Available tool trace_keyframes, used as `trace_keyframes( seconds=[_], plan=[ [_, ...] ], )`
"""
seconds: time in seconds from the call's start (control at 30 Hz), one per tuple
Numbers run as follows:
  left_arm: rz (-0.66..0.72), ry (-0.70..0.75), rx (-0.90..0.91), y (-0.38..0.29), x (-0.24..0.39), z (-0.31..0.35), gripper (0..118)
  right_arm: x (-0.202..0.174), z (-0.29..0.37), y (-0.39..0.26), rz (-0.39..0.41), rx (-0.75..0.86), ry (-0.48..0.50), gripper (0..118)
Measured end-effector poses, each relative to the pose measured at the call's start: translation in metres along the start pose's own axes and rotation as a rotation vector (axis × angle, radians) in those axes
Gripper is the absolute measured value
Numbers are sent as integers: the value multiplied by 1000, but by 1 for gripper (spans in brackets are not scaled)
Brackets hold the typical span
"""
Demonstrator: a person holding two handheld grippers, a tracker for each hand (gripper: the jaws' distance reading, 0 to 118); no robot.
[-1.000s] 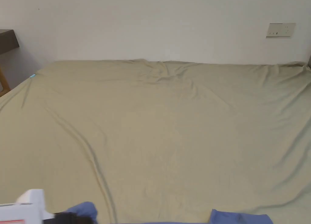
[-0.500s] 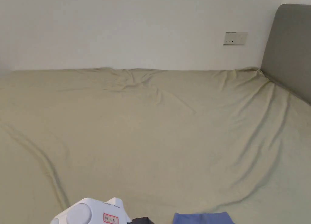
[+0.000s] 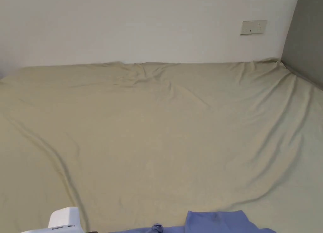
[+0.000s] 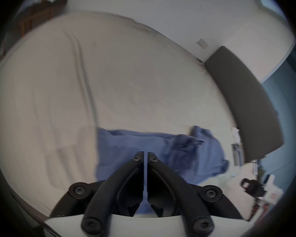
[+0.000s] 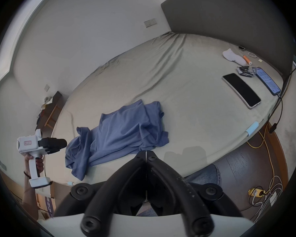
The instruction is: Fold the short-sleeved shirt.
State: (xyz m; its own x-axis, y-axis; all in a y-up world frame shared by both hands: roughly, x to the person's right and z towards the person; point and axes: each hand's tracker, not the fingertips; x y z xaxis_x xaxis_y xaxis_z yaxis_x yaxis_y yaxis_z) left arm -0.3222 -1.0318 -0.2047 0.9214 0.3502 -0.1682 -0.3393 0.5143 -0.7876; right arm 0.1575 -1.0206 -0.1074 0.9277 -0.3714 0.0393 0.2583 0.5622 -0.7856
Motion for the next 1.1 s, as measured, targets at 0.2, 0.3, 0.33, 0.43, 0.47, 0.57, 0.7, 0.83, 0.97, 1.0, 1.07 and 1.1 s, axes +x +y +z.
trace_keyframes(
  seconds=[0.2, 0.3, 0.33, 0.43, 0.47, 0.57, 0.7, 0.83, 0.97, 1.0, 1.07, 1.1],
  plan=[
    [-164, -148, -181, -27, 42, -34, 4, 5, 2, -5, -41, -3, 15, 2],
    [-181, -190, -266, -40, 68, -64, 4, 7, 5, -5, -46, -1, -14, 2],
    [-164, -222, -276, -42, 76, -73, 4, 8, 7, -6, -45, -2, -19, 2],
    [-105, -299, -270, -39, 101, -89, 4, 12, 12, -7, -53, 1, -28, 3],
    [-93, -322, -263, -38, 108, -92, 4, 13, 13, -8, -59, 2, -30, 3],
    [-88, -351, -278, -35, 126, -100, 4, 16, 15, -10, -76, 4, -40, 2],
    [-22, -469, -232, -28, 115, -74, 4, 14, 18, -9, -77, 10, -49, 2],
    [85, -517, -72, -11, 54, -13, 0, 7, 20, -3, -39, 41, -31, 2],
    [211, -419, 74, -5, -25, 38, 0, -2, 13, 3, -13, 39, -6, 2],
    [230, -371, 118, -8, -44, 45, 0, -4, 9, 4, -11, 36, 0, 2],
    [261, -284, 189, -17, -73, 52, 9, -7, 3, 4, -14, 22, 13, 2],
    [272, -230, 199, -23, -84, 51, 18, -8, 0, 4, -14, 15, 18, 2]
  ],
)
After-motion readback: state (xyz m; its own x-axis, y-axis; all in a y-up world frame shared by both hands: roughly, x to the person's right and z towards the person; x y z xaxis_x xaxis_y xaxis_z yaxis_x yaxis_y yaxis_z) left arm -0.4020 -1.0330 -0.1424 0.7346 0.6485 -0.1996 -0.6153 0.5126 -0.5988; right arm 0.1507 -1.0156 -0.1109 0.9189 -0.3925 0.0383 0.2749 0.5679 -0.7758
